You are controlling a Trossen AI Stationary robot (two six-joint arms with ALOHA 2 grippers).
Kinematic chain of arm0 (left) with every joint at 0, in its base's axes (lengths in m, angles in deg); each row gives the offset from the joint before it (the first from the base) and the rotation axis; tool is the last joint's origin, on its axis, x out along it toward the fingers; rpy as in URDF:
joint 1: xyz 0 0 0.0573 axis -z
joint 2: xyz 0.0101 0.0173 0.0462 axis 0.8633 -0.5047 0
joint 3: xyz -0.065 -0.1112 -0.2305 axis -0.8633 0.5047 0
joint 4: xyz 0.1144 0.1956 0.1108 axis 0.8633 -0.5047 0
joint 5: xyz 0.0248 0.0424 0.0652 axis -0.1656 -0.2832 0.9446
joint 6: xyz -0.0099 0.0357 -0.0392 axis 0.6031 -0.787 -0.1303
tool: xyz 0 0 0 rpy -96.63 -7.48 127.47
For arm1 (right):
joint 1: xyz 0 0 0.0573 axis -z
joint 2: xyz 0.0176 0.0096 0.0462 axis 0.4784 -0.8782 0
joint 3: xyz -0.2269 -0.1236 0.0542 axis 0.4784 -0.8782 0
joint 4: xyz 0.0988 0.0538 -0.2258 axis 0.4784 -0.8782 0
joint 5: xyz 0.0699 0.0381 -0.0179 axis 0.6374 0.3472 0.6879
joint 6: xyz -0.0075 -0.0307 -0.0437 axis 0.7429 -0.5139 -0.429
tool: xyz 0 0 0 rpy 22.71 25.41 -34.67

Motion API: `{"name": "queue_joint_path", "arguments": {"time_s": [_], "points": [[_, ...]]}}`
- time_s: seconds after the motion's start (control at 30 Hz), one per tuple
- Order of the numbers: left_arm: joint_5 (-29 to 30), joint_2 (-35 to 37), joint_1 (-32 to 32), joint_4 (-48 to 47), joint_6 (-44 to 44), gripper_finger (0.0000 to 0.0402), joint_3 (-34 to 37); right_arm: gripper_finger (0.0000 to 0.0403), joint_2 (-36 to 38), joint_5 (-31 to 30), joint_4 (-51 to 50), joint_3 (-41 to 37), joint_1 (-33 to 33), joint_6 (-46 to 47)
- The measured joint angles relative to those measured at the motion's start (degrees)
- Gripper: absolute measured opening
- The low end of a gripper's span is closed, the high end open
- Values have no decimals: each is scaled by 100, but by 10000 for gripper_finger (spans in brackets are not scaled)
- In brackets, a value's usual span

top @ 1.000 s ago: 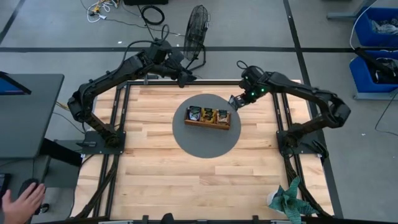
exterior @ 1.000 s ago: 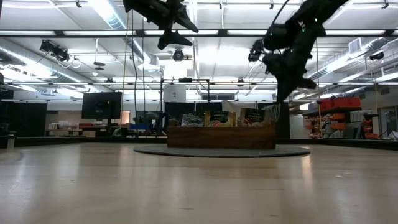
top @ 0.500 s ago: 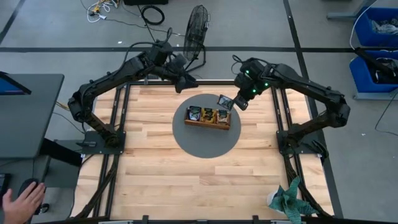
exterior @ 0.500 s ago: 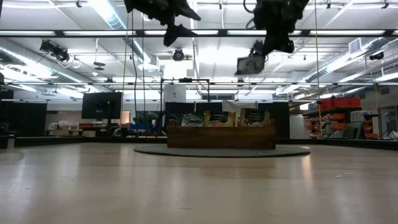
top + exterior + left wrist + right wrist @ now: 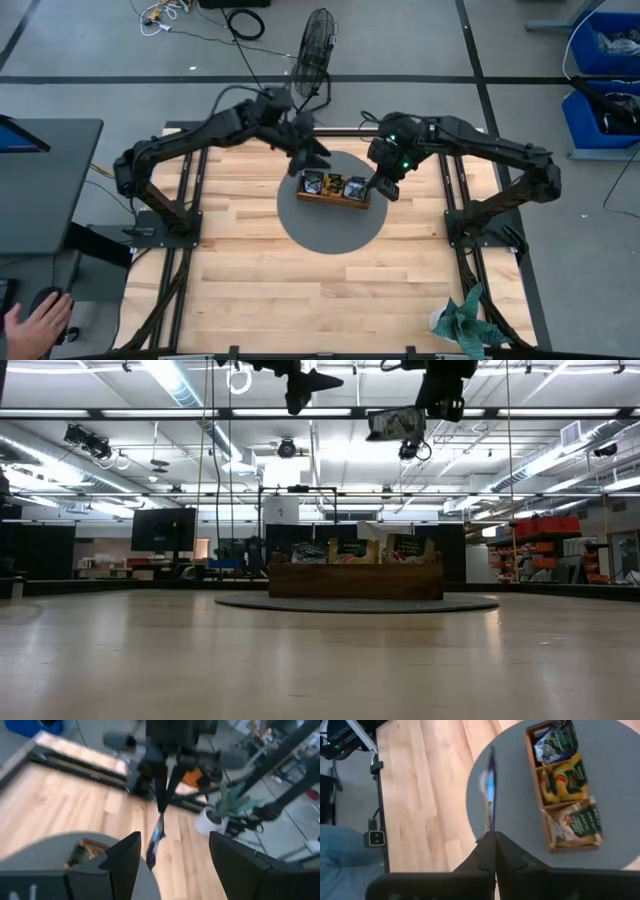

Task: Pick & Place Tea
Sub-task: Put the violet tea bag into the left section of the wooden organizer

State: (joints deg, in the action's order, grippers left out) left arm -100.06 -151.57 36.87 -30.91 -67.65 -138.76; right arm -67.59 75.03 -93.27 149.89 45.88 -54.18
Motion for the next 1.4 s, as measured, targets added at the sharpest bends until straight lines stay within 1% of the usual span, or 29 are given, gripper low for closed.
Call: {"name": "queue_joint_path", "arguments": {"time_s": [0.07, 0.37, 0.63, 0.73, 0.87, 1.0, 1.13, 1.27, 1.4], "points": [[4, -40, 153, -113, -17, 238, 9, 0, 0, -115, 94, 0, -174, 159], [11, -458, 908, -37, -23, 238, 11, 0, -9, -259, 403, 0, -763, 637], [16, -740, 1317, -50, -4, 238, 9, 0, -9, -463, 425, 0, -1107, 927], [31, -770, 1402, -91, -4, 238, 11, 0, -9, -564, 502, 1, -1221, 988], [94, -813, 1442, -103, -4, 238, 7, 0, -9, -535, 486, 2, -1312, 1102], [26, -757, 1320, -168, 85, 238, 13, 0, -9, -528, 421, 2, -1435, 1169], [24, -724, 1196, -42, 178, 238, 2, 0, -9, -517, 371, 2, -1530, 1184], [-5, -756, 1181, -68, 182, 238, 7, 0, -9, -598, 398, 2, -1534, 1206], [-64, -765, 1327, -50, 55, 238, 7, 0, -9, -709, 480, 2, -1503, 1199]]}}
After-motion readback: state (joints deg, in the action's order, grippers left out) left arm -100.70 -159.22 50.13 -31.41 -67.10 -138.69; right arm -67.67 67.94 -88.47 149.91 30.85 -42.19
